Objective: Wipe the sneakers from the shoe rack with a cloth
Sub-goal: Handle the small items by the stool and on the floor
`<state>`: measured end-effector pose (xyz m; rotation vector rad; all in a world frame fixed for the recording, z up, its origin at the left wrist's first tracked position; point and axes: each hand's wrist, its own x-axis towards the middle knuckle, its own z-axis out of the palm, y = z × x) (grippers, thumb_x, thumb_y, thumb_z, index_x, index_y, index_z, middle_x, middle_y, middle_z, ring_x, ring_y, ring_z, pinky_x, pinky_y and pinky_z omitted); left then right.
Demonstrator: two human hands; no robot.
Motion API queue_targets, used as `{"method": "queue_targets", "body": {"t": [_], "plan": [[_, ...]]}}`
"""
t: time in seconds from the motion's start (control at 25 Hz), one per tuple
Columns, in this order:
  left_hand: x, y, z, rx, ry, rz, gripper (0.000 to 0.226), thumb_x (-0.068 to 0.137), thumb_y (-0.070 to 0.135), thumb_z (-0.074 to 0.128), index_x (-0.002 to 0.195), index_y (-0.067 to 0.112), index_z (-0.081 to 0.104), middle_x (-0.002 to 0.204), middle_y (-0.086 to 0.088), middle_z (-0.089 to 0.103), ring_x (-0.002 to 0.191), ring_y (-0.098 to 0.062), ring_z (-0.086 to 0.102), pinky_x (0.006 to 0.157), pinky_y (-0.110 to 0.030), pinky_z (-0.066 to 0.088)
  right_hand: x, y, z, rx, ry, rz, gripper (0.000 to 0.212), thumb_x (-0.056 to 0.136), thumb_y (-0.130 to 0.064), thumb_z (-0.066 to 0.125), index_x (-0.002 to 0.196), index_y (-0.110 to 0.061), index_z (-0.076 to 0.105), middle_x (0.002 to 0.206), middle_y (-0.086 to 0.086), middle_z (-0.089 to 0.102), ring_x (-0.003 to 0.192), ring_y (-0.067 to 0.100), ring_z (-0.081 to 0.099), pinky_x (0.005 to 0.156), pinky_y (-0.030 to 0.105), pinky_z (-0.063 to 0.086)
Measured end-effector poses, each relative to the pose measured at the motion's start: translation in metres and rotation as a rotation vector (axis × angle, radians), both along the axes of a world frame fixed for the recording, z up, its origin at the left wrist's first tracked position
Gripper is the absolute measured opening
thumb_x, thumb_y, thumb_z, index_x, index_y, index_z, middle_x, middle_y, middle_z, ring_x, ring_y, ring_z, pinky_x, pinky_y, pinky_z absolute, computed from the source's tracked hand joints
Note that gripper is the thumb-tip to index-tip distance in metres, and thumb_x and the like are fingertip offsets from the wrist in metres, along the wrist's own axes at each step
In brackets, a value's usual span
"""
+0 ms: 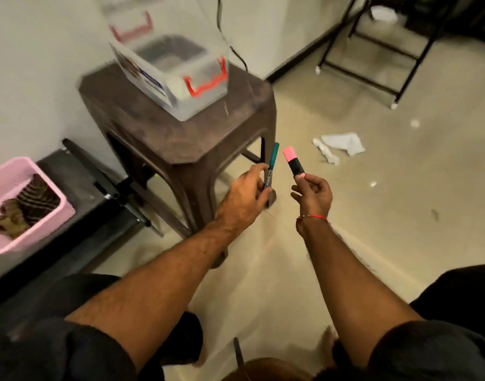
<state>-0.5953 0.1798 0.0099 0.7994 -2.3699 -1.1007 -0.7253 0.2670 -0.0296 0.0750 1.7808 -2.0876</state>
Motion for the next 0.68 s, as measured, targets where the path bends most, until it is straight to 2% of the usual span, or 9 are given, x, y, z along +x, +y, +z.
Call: {"method": "queue_targets", "body": {"t": [0.12, 0.24, 0.36, 0.44, 0.56, 0.68], "plan": [[0.012, -0.030, 0.078, -0.229, 0.225, 0.079, 0.038, 0.094, 0.016, 0.068, 0.132, 0.016, 0.064, 0.103, -0.003, 0.066, 0.079, -0.008, 0.055, 0.082, -0.025, 0.055, -0.001, -0.041, 0.080, -0.144, 0.199, 0.078, 0.015, 0.087, -0.007, 0.074, 0.089, -0.016, 0.062, 0.086, 0.009, 0.068, 0.073, 0.021, 0.062, 0.063, 0.029, 0.054], [0.033, -0.069, 0.148, -0.325, 0.247, 0.209, 0.031, 0.096, 0.025, 0.068, 0.126, 0.018, 0.069, 0.114, -0.002, 0.070, 0.088, -0.006, 0.062, 0.086, -0.023, 0.057, 0.007, -0.083, 0.149, -0.183, 0.411, 0.152, 0.016, 0.086, -0.008, 0.074, 0.086, -0.019, 0.063, 0.082, 0.003, 0.068, 0.072, 0.015, 0.061, 0.067, 0.027, 0.054], [0.043, -0.120, 0.195, -0.359, 0.096, 0.358, 0.035, 0.097, 0.036, 0.066, 0.129, 0.022, 0.068, 0.118, 0.000, 0.072, 0.099, -0.014, 0.069, 0.090, -0.037, 0.059, 0.014, -0.127, 0.188, -0.035, 0.654, 0.220, 0.014, 0.086, -0.020, 0.076, 0.085, -0.027, 0.064, 0.083, -0.002, 0.068, 0.073, 0.015, 0.060, 0.069, 0.031, 0.054], [0.043, -0.160, 0.212, -0.378, -0.084, 0.428, 0.032, 0.096, 0.042, 0.065, 0.122, 0.025, 0.072, 0.116, 0.001, 0.074, 0.105, -0.019, 0.067, 0.099, -0.045, 0.052, 0.013, -0.154, 0.203, 0.143, 0.832, 0.261, 0.008, 0.087, -0.030, 0.073, 0.087, -0.030, 0.065, 0.090, -0.004, 0.068, 0.090, 0.020, 0.060, 0.078, 0.035, 0.053], [0.033, -0.207, 0.213, -0.344, -0.372, 0.435, 0.029, 0.092, 0.048, 0.069, 0.108, 0.025, 0.077, 0.110, -0.002, 0.073, 0.108, -0.024, 0.060, 0.099, -0.047, 0.035, 0.008, -0.191, 0.218, 0.454, 0.983, 0.364, 0.008, 0.088, -0.039, 0.070, 0.089, -0.033, 0.065, 0.095, -0.004, 0.064, 0.106, 0.023, 0.047, 0.086, 0.035, 0.037], [0.020, -0.230, 0.196, -0.351, -0.477, 0.447, 0.031, 0.088, 0.051, 0.072, 0.103, 0.025, 0.077, 0.111, -0.004, 0.070, 0.118, -0.028, 0.051, 0.100, -0.052, 0.029, 0.007, -0.222, 0.225, 0.721, 1.102, 0.508, 0.008, 0.089, -0.038, 0.068, 0.091, -0.030, 0.066, 0.089, -0.004, 0.060, 0.105, 0.023, 0.037, 0.083, 0.036, 0.028]]}}
